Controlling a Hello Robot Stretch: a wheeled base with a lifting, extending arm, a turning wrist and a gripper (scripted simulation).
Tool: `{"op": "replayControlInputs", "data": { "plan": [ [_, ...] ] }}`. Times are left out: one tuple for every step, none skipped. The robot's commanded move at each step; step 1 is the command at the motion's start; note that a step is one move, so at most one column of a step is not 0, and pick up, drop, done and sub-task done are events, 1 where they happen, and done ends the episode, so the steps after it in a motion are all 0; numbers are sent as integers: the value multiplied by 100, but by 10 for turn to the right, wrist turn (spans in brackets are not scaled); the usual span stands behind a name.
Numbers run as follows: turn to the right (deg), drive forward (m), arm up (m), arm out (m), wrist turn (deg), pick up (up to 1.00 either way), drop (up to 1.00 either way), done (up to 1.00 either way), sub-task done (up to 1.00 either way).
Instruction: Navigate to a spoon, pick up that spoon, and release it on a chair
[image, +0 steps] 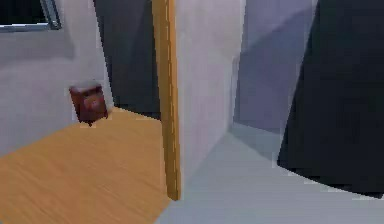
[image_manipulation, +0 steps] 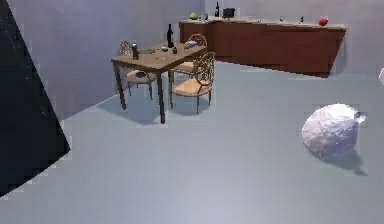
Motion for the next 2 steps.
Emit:
{"op": "replayControlInputs", "data": {
  "plan": [
    [450,0,0,0,0,0,0,0,0],
    [450,0,0,0,0,0,0,0,0]
  ]
}}
